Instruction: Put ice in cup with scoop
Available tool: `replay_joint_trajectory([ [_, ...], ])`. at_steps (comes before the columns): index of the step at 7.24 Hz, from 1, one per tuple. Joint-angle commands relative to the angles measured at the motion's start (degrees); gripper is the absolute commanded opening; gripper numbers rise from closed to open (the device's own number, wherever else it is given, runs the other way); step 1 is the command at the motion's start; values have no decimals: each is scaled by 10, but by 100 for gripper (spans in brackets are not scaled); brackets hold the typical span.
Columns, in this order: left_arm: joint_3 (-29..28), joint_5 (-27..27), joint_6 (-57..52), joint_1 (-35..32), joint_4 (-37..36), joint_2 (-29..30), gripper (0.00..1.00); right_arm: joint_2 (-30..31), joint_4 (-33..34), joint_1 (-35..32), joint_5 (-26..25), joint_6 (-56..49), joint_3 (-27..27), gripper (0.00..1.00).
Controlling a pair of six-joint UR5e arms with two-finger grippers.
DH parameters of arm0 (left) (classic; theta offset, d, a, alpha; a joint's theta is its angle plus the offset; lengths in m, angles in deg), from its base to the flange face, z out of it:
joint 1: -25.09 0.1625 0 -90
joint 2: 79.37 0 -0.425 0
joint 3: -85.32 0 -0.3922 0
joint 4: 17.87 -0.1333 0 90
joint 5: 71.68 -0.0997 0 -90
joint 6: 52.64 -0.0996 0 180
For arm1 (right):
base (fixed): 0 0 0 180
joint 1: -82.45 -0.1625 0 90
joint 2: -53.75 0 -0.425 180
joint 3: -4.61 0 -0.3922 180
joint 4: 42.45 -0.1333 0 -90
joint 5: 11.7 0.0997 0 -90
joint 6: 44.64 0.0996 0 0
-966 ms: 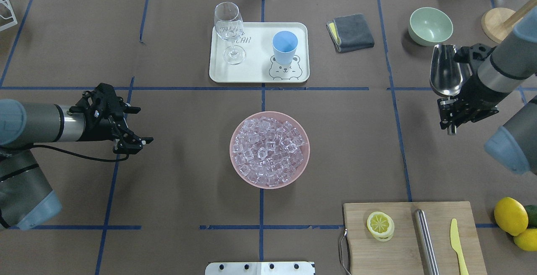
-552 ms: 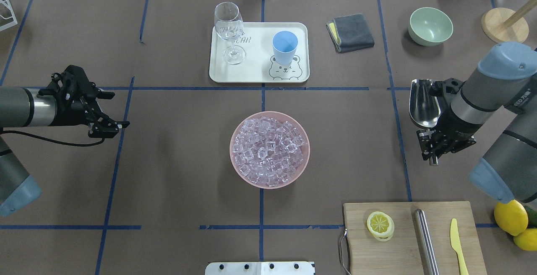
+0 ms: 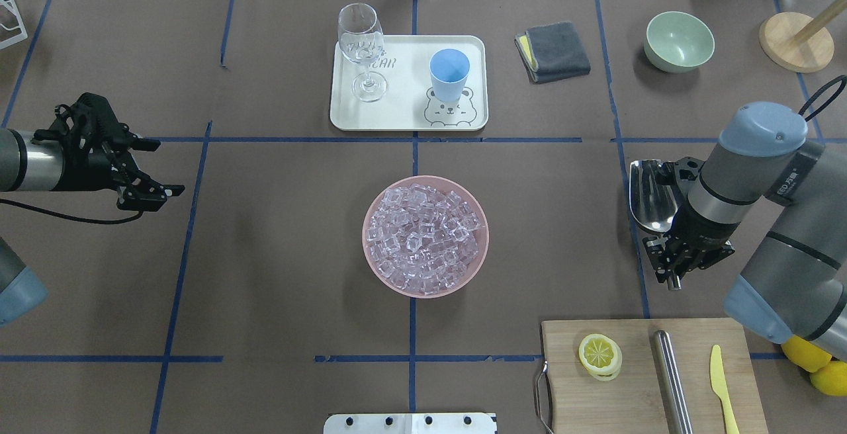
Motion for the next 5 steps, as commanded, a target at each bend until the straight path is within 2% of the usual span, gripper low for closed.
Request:
replay_joint_trajectory([
  [1,2,0,1,-7,0,-2,100,-4,0,3,3,1,-12,0],
  [2,2,0,1,-8,0,-2,100,-6,0,4,6,5,-12,51],
  [3,2,0,1,-8,0,-2,100,-6,0,4,6,6,-12,78],
  [4,2,0,1,-10,-1,-2,100,-6,0,3,6,7,-9,100],
  [5,2,1,0,-18,-1,-2,100,-7,0,-2,7,7,1,100],
])
